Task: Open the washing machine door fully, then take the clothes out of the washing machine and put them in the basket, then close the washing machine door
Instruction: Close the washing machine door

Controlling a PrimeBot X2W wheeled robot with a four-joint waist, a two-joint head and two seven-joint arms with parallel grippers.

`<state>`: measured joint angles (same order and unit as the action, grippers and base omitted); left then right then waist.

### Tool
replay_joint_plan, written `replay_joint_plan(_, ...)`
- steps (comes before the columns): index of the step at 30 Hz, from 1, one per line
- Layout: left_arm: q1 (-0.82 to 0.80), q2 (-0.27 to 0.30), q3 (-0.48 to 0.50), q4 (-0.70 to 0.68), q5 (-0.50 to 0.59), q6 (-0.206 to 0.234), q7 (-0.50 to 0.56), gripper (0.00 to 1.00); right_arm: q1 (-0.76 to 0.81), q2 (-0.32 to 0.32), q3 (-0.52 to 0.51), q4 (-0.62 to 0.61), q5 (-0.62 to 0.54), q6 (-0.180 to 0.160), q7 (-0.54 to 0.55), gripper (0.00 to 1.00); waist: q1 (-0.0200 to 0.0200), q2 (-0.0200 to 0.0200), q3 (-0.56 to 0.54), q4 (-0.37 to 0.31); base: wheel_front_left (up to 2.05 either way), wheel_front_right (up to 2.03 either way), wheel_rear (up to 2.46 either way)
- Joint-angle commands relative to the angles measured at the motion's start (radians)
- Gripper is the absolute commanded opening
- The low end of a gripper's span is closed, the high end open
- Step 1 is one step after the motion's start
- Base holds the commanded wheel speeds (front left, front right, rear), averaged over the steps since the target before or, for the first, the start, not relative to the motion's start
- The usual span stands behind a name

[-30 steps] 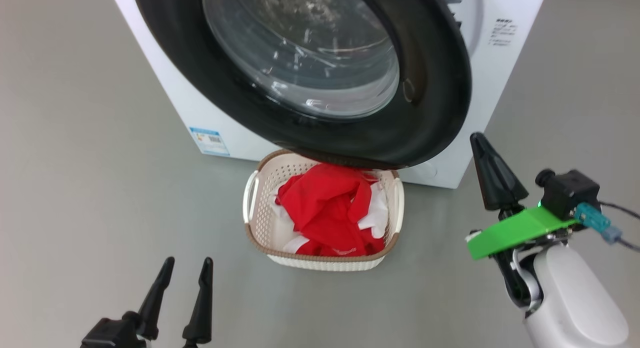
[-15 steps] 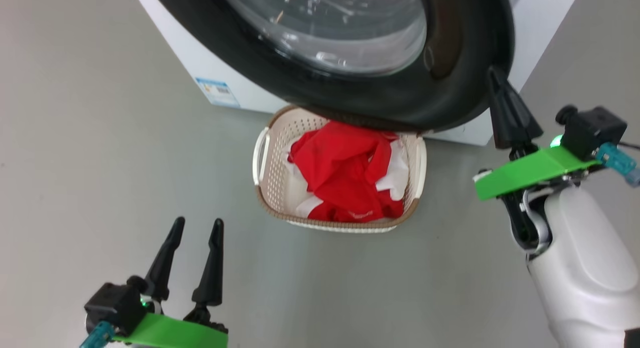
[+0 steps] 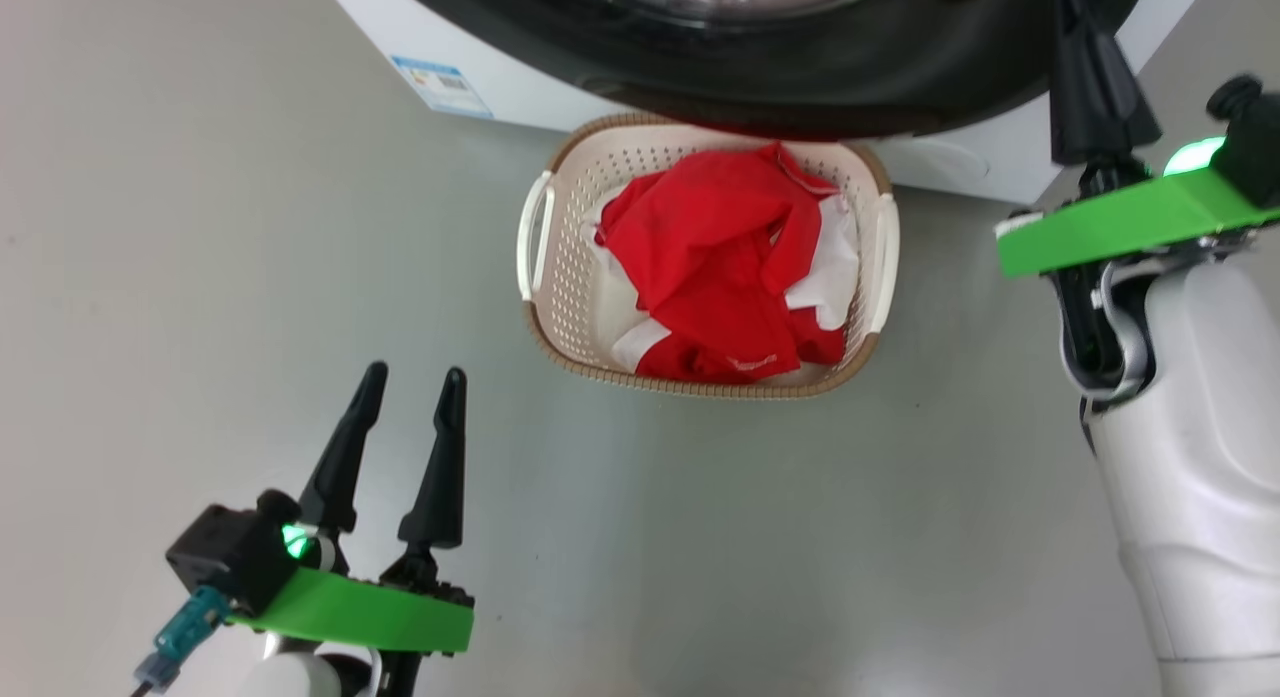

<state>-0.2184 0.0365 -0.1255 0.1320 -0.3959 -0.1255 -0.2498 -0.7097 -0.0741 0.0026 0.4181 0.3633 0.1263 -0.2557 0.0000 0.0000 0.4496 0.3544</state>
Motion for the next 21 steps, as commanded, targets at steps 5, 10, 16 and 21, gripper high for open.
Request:
replay_joint_plan(5,-0.038,0.014,0.021,-0.028,-0.018,-0.005,-0.012,1.0,-0.066,0.019,0.002,-0.037,-0.013,0.004,-0.006,0.0,0.0,0.0,0.058,0.018,0.0,0.0,0.0)
replay_joint_plan(10,-0.056,0.014,0.011,-0.034,-0.028,-0.005,-0.012,1.0,-0.116,0.021,-0.037,-0.047,-0.016,0.004,-0.006,0.0,0.0,0.0,0.089,0.024,0.0,0.0,0.0)
replay_joint_plan(16,-0.069,0.014,0.007,-0.036,-0.028,-0.005,-0.012,1.0,-0.161,0.023,-0.061,-0.053,-0.014,0.004,-0.006,0.0,0.0,0.0,0.112,0.024,0.0,0.0,0.0)
replay_joint_plan(21,-0.077,0.014,0.004,-0.036,-0.024,-0.005,-0.012,1.0,-0.181,0.024,-0.041,-0.048,-0.006,0.004,-0.006,0.0,0.0,0.0,0.121,0.023,0.0,0.0,0.0)
